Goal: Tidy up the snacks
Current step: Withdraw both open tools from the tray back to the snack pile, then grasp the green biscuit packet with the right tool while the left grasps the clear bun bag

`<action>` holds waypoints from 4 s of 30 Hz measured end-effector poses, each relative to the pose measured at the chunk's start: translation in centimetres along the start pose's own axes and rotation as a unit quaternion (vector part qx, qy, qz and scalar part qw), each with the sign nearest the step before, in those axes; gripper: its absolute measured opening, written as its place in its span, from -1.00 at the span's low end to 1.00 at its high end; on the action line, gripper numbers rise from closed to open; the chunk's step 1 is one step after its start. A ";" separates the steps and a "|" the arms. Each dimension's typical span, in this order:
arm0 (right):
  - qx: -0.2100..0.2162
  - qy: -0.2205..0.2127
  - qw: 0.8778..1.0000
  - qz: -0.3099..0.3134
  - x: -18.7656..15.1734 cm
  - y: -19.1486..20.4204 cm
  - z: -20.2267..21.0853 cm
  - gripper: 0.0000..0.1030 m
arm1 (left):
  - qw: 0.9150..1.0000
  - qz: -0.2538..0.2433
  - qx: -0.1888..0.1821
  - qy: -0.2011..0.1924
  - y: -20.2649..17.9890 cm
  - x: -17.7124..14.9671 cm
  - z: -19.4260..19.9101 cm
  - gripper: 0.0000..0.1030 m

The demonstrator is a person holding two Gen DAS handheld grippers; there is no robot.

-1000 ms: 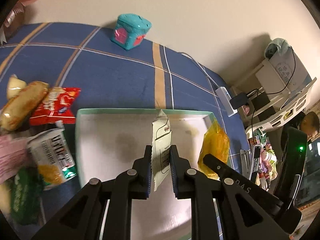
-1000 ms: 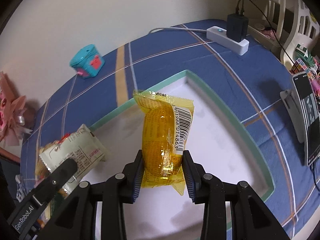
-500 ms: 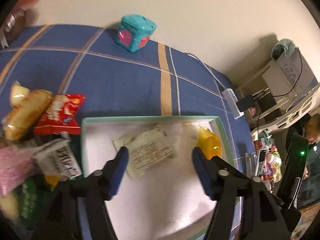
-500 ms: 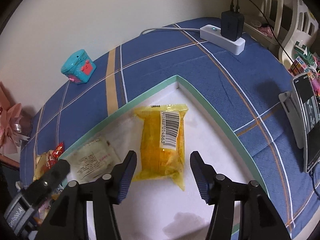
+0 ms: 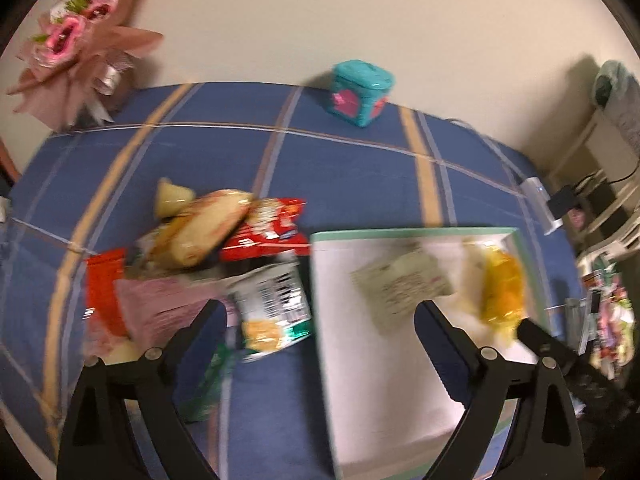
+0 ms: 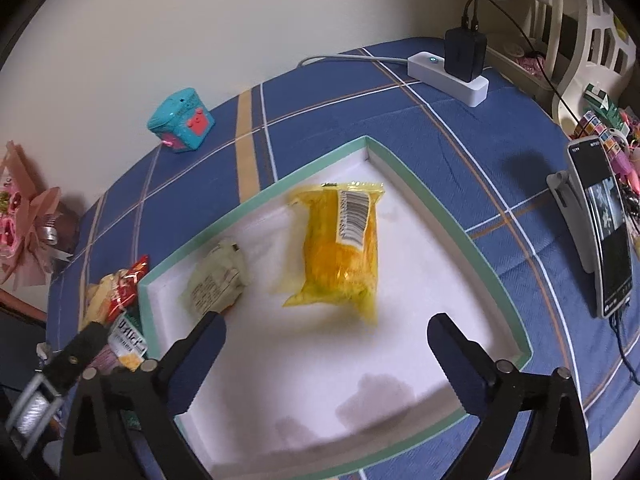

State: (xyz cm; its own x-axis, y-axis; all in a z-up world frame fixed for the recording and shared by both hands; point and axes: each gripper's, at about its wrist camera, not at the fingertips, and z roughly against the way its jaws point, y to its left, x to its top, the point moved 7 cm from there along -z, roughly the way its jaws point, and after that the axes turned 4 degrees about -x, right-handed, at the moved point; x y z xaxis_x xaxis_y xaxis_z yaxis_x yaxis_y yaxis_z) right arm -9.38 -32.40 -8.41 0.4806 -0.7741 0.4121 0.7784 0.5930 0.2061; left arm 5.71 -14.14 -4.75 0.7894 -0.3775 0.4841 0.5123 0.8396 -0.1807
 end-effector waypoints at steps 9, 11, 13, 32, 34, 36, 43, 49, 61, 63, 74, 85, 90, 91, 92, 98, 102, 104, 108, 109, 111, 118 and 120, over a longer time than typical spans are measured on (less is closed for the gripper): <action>-0.020 -0.009 0.999 0.036 -2.6 1.2 1.4 1.00 | 0.998 0.019 0.050 -0.018 3.8 -1.6 1.9 1.00; -0.024 -0.013 0.999 0.046 -3.0 1.6 1.8 1.00 | 0.998 0.022 0.056 -0.018 4.5 -2.1 2.4 1.00; -0.023 -0.021 0.998 0.056 -3.5 2.1 2.3 1.00 | 0.998 0.024 0.062 -0.019 4.9 -2.4 2.8 1.00; 0.016 -0.024 0.997 0.076 -6.4 4.8 4.5 1.00 | 0.997 0.034 -0.066 -0.004 3.5 -4.2 4.8 1.00; 0.019 -0.023 0.997 0.076 -6.4 4.9 4.5 1.00 | 0.997 0.031 -0.065 -0.004 3.4 -4.2 4.9 1.00; 0.018 -0.022 0.997 0.077 -6.5 5.0 4.5 1.00 | 0.997 0.033 -0.076 -0.003 3.2 -4.2 4.9 1.00; 0.022 -0.020 0.996 0.079 -6.6 5.5 4.6 1.00 | 0.994 0.038 -0.099 0.004 3.0 -4.3 5.0 1.00; 0.024 -0.017 0.996 0.079 -6.6 5.7 4.4 1.00 | 0.993 0.049 -0.110 0.008 3.4 -4.2 5.0 1.00; 0.029 -0.018 0.995 0.095 -6.9 9.2 4.2 1.00 | 0.994 0.075 -0.082 0.016 7.0 -4.0 4.8 1.00; 0.029 -0.017 0.994 0.102 -7.2 10.2 4.1 1.00 | 0.993 0.084 -0.078 0.015 7.9 -4.0 4.9 1.00; 0.045 -0.008 0.989 0.139 -8.9 15.1 3.5 1.00 | 0.990 0.130 -0.056 0.013 13.3 -3.9 5.1 1.00; 0.062 0.006 0.980 0.188 -11.6 20.2 2.3 1.00 | 0.975 0.224 0.009 0.003 23.0 -4.6 6.2 1.00; 0.076 0.022 0.976 0.201 -13.0 22.7 1.1 1.00 | 0.968 0.249 0.020 0.013 25.2 -5.4 6.0 1.00; 0.076 0.025 0.976 0.204 -13.3 23.1 0.8 1.00 | 0.968 0.249 0.020 0.016 25.1 -5.4 5.8 1.00; 0.075 0.027 0.976 0.205 -13.4 23.4 0.5 1.00 | 0.969 0.247 0.017 0.021 24.9 -5.5 5.5 1.00; 0.057 0.047 0.973 0.220 -14.6 24.9 -2.1 1.00 | 0.968 0.240 -0.021 0.073 22.3 -5.9 1.8 1.00; 0.040 0.050 0.971 0.229 -14.8 25.4 -3.5 0.87 | 0.965 0.243 -0.038 0.095 21.2 -6.3 0.1 1.00; 0.033 0.051 0.971 0.232 -14.9 25.6 -4.0 0.75 | 0.963 0.244 -0.039 0.106 20.8 -6.5 -0.5 1.00; 0.037 0.060 0.970 0.231 -15.1 25.6 -4.8 0.39 | 0.957 0.252 -0.044 0.135 20.3 -7.4 -2.2 1.00; 0.039 0.062 0.970 0.232 -15.2 25.7 -4.9 0.25 | 0.956 0.255 -0.045 0.141 20.1 -7.6 -2.5 1.00; 0.038 0.065 0.968 0.238 -15.6 26.0 -5.3 0.00 | 0.955 0.256 -0.046 0.145 19.9 -7.9 -2.9 0.99; 0.041 0.070 0.967 0.243 -16.2 26.3 -5.6 -0.43 | 0.950 0.271 -0.087 0.132 18.4 -7.4 -2.5 0.34; 0.044 0.068 0.967 0.243 -16.0 25.9 -5.3 -0.48 | 0.950 0.272 -0.085 0.129 18.1 -7.5 -2.4 0.29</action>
State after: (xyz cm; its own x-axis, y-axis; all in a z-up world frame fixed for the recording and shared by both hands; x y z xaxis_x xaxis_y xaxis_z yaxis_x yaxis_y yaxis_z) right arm 5.18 -5.81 -14.36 0.8344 -0.4175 0.3597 0.4129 0.9060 0.0937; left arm 9.87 2.94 -13.70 0.9983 -0.0074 0.0572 0.0346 0.8705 -0.4910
